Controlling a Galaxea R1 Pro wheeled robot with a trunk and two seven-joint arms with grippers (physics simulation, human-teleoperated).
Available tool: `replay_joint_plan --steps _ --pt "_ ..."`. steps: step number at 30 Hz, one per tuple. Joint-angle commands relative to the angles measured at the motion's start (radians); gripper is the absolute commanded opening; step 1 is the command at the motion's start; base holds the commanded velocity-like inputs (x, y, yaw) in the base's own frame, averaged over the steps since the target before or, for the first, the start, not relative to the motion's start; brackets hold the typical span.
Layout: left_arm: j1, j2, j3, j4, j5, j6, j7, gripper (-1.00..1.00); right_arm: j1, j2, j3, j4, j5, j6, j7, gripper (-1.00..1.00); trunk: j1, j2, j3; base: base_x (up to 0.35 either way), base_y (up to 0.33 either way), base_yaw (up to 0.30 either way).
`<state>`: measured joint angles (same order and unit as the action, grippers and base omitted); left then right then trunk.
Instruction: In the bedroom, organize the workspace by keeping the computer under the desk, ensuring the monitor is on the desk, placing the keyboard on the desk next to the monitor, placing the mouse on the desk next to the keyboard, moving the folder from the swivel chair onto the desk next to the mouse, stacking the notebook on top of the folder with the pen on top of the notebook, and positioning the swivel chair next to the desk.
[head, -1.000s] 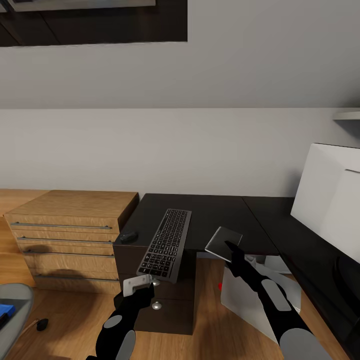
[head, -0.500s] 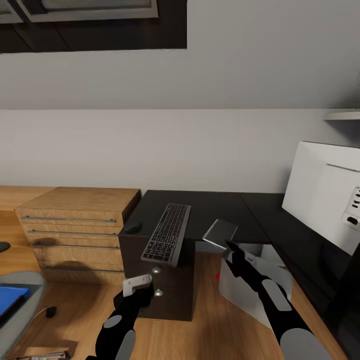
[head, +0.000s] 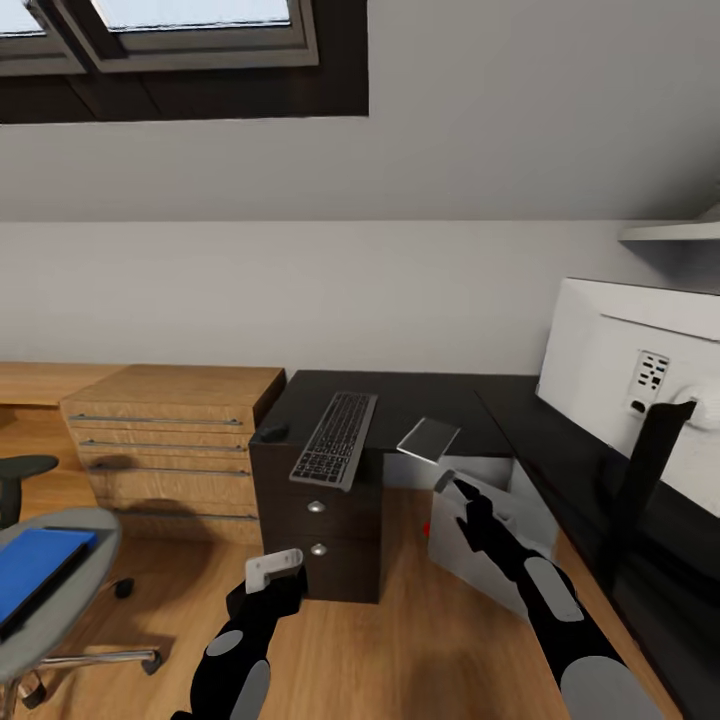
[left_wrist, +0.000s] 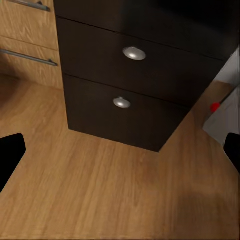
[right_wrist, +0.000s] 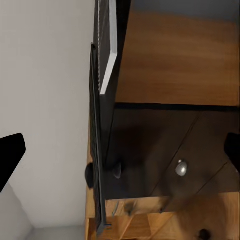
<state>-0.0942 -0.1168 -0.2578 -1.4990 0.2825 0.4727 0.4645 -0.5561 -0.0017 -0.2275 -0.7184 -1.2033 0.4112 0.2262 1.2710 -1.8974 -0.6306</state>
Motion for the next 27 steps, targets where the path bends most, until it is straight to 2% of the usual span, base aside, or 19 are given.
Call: replay_joint_plan --steps 1,5,7,8,9,10,11,12,17,18,19,20,25,27 --pt "-0.001 0.0 -0.001 -0.001 0.011 0.002 0.01 1.0 -0.001 0.0 -0.003 -0.002 -0.001 -0.005 0.002 1.0 -0.001 -0.001 -0.001 -0.303 -0.152 0.0" --pt "-0.001 0.0 -0.001 -0.001 0.01 0.001 0.011 1.0 -0.001 0.0 0.002 -0.028 0.052 -0.055 0.003 1.0 -0.001 -0.001 -0.001 -0.252 -0.205 0.0" --pt "-0.001 0.0 0.0 -0.001 0.009 0.001 0.011 1.0 -0.001 -0.001 0.007 -0.049 0.091 -0.066 0.002 1.0 -0.001 -0.001 -0.001 -0.176 -0.188 0.0" --pt "-0.001 0.0 0.0 -0.001 0.009 0.001 0.011 1.0 -0.001 -0.001 0.013 -0.074 0.141 -0.074 -0.001 1.0 -0.001 -0.001 -0.001 -0.102 -0.116 0.0" --pt "-0.001 0.0 0.001 -0.001 0.009 0.001 0.011 1.0 -0.001 0.0 0.015 -0.087 0.171 -0.077 -0.002 1.0 -0.001 -0.001 -0.001 -0.081 -0.093 0.0" --pt "-0.001 0.0 0.001 -0.001 0.01 0.001 0.011 1.0 -0.001 0.0 0.019 -0.111 0.237 -0.081 -0.008 1.0 -0.001 -0.001 -0.001 -0.052 -0.059 0.0" --pt "-0.001 0.0 0.001 -0.002 0.01 0.001 0.011 1.0 -0.001 0.0 0.021 -0.121 0.274 -0.082 -0.011 1.0 -0.001 -0.001 -0.001 -0.042 -0.047 0.0" --pt "-0.001 0.0 0.001 -0.002 0.01 0.001 0.011 1.0 -0.001 0.0 0.022 -0.14 0.348 -0.084 -0.019 1.0 -0.001 -0.001 -0.001 -0.027 -0.03 0.0" --pt "-0.001 0.0 0.002 -0.003 0.01 0.001 0.011 1.0 -0.001 -0.006 0.023 -0.177 0.532 -0.087 -0.03 1.0 -0.016 0.027 0.011 -0.014 -0.016 0.0" --pt "-0.001 0.0 0.002 -0.003 0.01 0.001 0.011 1.0 0.0 -0.008 0.023 -0.198 0.599 -0.087 -0.032 1.0 -0.02 0.034 0.015 -0.006 -0.006 0.0" --pt "-0.001 0.0 0.002 -0.003 0.01 0.001 0.011 1.0 0.0 -0.008 0.023 -0.209 0.628 -0.087 -0.033 1.0 -0.024 0.041 0.018 -0.004 -0.005 0.0" --pt "-0.001 0.0 0.002 -0.003 0.01 0.001 0.011 1.0 0.021 -0.004 0.024 -0.262 0.717 -0.098 -0.035 1.0 -0.028 0.048 0.021 -0.001 -0.002 0.0" --pt "-0.001 0.0 0.002 -0.003 0.011 0.001 0.011 1.0 0.07 0.026 0.029 -0.33 0.761 -0.155 -0.045 1.0 -0.047 0.083 0.037 0.0 0.0 0.0" --pt "-0.001 0.0 0.002 -0.003 0.011 0.001 0.011 1.0 0.08 0.04 0.036 -0.373 0.799 -0.164 -0.075 1.0 -0.054 0.097 0.043 0.0 0.0 0.0"
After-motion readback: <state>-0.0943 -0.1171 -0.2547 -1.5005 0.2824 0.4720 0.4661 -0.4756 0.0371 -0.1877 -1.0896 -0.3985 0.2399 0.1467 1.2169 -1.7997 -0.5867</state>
